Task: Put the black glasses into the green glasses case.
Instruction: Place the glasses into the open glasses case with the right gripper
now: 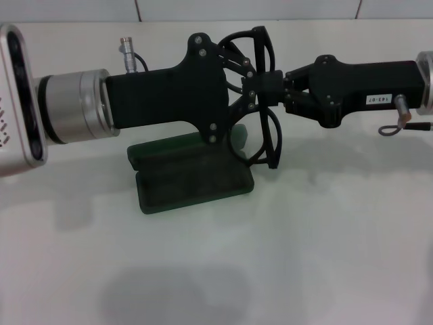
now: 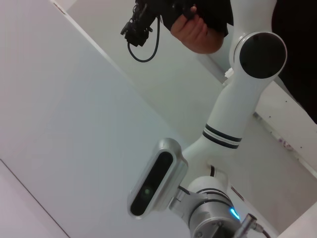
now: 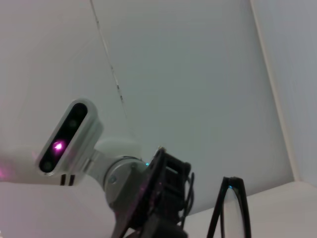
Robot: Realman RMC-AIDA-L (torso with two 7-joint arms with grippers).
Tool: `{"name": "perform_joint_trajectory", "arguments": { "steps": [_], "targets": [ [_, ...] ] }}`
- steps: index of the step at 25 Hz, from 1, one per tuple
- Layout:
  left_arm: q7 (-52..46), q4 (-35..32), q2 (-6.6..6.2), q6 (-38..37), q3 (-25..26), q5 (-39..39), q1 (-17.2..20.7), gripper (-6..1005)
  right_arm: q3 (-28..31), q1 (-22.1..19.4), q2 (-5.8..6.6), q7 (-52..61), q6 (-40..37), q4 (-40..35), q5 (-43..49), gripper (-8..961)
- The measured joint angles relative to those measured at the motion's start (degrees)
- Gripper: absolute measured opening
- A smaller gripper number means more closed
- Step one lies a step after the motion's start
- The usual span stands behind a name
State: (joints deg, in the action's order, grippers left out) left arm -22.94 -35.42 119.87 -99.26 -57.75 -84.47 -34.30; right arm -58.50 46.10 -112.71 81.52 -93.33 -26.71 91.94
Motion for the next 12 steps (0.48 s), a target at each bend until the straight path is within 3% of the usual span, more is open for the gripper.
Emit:
{"name": "perform_joint_trajectory", "arguments": {
  "steps": [12],
  "targets": [
    [0.41,0.00,-0.08,0.12,0.04,0.01,-0.07,0,-0.04,-0.05,-0.05,-0.15,-1.85,-0.01,0.00,38]
  ]
}}
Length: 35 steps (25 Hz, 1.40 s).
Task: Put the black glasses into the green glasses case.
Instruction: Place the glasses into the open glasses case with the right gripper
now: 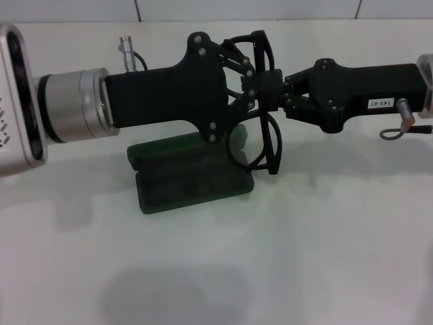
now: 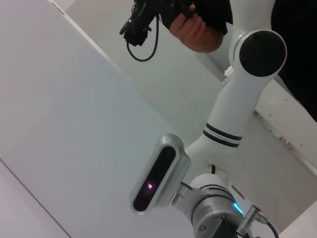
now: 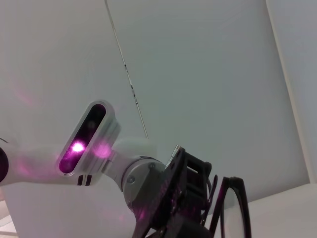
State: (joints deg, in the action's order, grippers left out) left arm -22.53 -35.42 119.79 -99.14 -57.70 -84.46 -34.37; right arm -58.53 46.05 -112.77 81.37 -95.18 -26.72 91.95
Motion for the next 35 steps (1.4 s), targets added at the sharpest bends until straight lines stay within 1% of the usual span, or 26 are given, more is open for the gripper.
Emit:
{"name": "perform_joint_trajectory", "arguments": {
  "steps": [8,12,15,19,22,26,27,30,32,34,35],
  "targets": [
    [-0.10,0.00,0.00,-0.35,0.09,0.37,0.07,0,0.50,-0.31,0.18,-0.07,1.16,0.00,-0.31,38],
    [-0.34,0.14,0.03,-0.52,0.01,1.16,0.70,0,0.53,-0.34,0.79,-0.07,3.55,-0.07,-0.50,38],
    [-0.62,1.56,0.06,-0.51,-0.02,1.26,1.64,0,0.47,-0.18,1.30,-0.05,4.40,-1.05,-0.47,38],
    [-1.15,5.62,-0.24,0.48,0.37,1.16,3.66,0,-0.84,0.70,2.41,1.03,4.15,-4.15,0.30,38],
    [-2.79,7.34,-0.58,2.80,0.53,0.74,6.44,0,-1.46,2.34,3.17,3.58,4.00,-6.77,3.54,38],
    [-5.55,7.35,-1.13,5.81,0.55,-0.75,10.53,0,-1.49,5.14,3.25,6.26,3.25,-10.20,10.11,38],
    [-6.98,7.25,-1.58,6.69,0.56,-1.17,12.93,0,-1.50,6.00,3.15,6.77,2.97,-11.02,11.78,38],
    [-8.85,7.21,-2.35,7.45,0.57,-1.29,15.49,0,-1.50,9.02,2.80,8.11,1.73,-12.69,16.73,38],
    [-10.37,7.65,-3.08,8.60,0.58,-1.34,17.52,0,-1.53,10.94,2.51,8.81,0.99,-13.11,19.13,38],
    [-11.11,8.29,-3.47,9.71,0.58,-1.74,19.09,0,-1.58,13.48,2.04,9.31,0.30,-13.34,22.37,38],
    [-11.59,8.63,-3.59,10.44,0.58,-2.34,19.80,0,-1.69,15.05,1.61,9.39,-0.01,-13.36,24.71,38]
  ]
}}
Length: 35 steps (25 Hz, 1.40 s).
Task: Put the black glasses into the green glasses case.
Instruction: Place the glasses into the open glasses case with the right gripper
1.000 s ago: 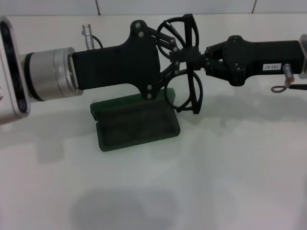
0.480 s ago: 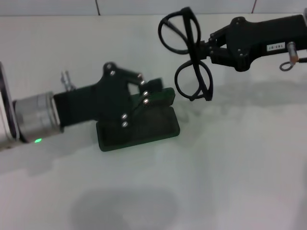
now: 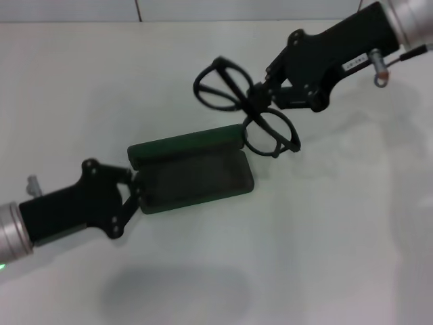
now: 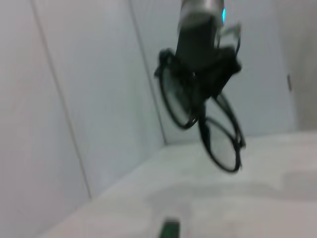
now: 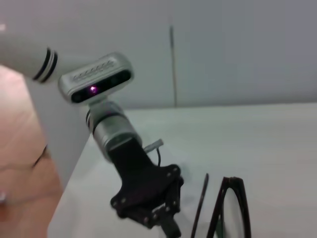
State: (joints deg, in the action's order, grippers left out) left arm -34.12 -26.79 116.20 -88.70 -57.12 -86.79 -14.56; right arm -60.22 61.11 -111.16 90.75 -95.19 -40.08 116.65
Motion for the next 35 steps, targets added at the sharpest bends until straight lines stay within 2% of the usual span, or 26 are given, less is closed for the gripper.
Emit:
{"name": "perform_joint_trajectory", "arguments": {
  "steps": [2,5,8,10,16,24,35],
  "targets": [
    [-0.99,0.26,-0.04,0.74,-0.01,-0.84,0.92,0,-0.53,1.66,-0.59,0.02,-0.11,-0.02,2.79,38],
    [-2.34,0.30,-0.05,1.29,0.05,-1.10,2.56,0,-2.80,5.06,-2.13,0.04,0.06,0.02,7.69,38],
    [-4.56,0.29,-0.10,2.04,1.02,-1.22,3.98,0,-6.36,8.56,-4.24,0.06,1.56,0.07,12.93,38],
    [-5.73,0.15,-0.14,2.49,1.94,-1.45,4.60,0,-8.83,10.28,-4.95,0.30,2.76,0.47,14.45,38],
    [-6.84,-0.35,-0.78,2.43,3.64,-1.62,5.35,0,-16.29,13.30,-5.03,2.16,6.98,1.55,13.47,38],
    [-6.53,-0.51,-0.69,2.16,3.68,-2.24,4.94,0,-31.83,15.35,-5.03,7.01,15.43,2.27,6.07,38],
    [-6.50,-1.25,-0.51,1.61,3.43,-2.60,4.41,0,-40.45,13.98,-5.02,8.18,23.68,2.37,0.41,38]
  ]
}}
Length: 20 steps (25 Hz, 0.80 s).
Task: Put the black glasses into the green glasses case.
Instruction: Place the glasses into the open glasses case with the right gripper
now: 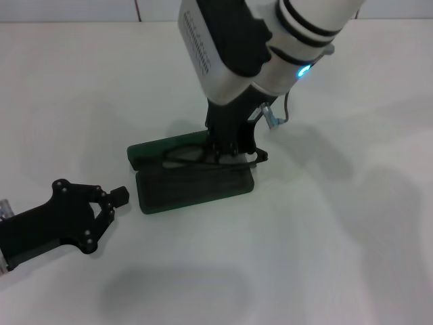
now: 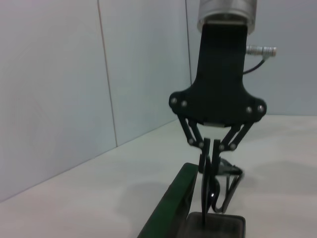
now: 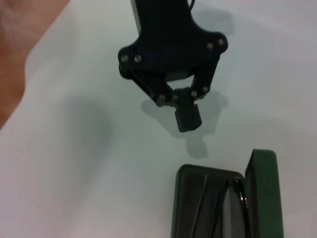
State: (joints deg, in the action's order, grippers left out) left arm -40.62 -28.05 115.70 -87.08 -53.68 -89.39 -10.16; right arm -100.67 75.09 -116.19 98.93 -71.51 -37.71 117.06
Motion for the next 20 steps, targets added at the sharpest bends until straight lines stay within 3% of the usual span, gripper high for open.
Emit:
{"name": "perform_joint_trajectory", "arguments": {
  "steps": [4,20],
  "targets": [
    [-0.11,0.01,-0.02,-0.02,-0.11,-0.08,-0.24,0,-3.58,-0.11,-0.01,0.05,2.06,0.01,-1.77,39],
    [0.02,0.01,0.06,-0.14,-0.11,-0.09,-0.53,0,-7.59,-0.39,0.00,0.05,7.01,-0.35,-2.78,39]
  ]
}}
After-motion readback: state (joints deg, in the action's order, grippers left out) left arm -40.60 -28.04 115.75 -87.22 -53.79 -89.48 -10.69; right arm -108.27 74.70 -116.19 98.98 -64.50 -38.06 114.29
